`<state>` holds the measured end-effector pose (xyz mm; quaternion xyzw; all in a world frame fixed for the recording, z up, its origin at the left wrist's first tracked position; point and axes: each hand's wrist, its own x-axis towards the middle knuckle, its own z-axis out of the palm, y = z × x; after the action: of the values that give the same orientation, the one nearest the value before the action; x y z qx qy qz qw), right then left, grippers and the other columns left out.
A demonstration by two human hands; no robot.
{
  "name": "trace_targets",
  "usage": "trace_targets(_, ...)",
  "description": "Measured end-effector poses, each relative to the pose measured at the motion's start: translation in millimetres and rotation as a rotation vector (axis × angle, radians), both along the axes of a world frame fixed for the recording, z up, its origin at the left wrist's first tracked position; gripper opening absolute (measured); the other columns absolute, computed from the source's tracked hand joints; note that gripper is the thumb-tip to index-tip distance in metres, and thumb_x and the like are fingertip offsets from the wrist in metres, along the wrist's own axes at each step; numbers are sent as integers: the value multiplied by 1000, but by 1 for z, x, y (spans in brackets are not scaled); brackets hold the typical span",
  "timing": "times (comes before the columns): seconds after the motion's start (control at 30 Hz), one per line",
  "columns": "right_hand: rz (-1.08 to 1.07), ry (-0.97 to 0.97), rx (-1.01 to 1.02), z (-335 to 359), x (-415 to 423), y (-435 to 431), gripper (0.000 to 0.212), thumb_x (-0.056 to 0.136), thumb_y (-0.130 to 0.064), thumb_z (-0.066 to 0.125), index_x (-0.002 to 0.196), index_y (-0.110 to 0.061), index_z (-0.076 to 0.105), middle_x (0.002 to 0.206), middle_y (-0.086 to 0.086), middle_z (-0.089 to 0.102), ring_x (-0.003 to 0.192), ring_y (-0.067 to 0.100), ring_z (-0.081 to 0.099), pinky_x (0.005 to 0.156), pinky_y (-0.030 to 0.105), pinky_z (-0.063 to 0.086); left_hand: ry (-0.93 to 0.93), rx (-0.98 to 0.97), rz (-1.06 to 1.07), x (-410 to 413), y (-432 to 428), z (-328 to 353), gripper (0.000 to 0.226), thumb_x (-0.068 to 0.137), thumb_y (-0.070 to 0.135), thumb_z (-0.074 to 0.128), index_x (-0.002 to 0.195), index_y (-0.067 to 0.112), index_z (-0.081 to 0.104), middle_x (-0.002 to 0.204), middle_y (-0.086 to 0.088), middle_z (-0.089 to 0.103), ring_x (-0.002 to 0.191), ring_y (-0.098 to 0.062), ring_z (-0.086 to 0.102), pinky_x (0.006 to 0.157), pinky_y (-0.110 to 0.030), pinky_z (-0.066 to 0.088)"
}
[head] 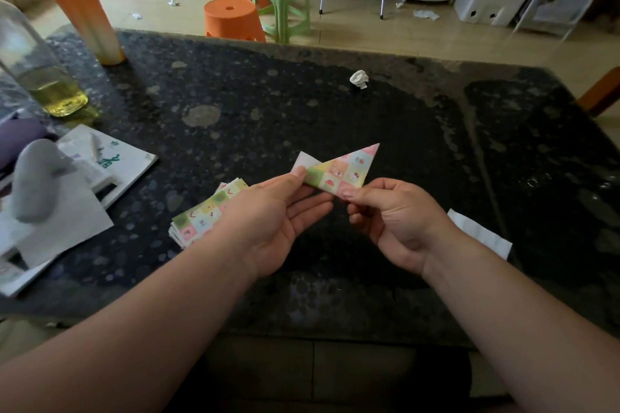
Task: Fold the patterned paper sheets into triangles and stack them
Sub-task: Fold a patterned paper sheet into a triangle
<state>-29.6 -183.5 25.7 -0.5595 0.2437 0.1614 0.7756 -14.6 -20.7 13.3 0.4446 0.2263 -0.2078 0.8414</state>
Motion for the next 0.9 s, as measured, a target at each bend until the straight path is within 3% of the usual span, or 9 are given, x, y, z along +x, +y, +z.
trace_targets(0.3, 18, -1, -43, 0, 1, -2, 17, 84, 2, 76, 80, -5, 61, 64, 7, 68, 56, 11, 64, 52, 20, 55, -17, 1, -24, -3, -3, -2, 24, 99, 3, 60, 119, -9, 62, 102, -22, 76, 92, -29, 77, 69, -32, 63)
trace_targets(0.9, -1, 34, -51, -4, 1, 1, 14, 85, 0, 77, 88, -6, 64, 69, 6, 71, 59, 10, 66, 53, 21, 55, 37, 33, -50, -3, -9, 0, 21, 97, 2, 62, 118, -3, 62, 98, -19, 77, 90, -27, 77, 73, -35, 64)
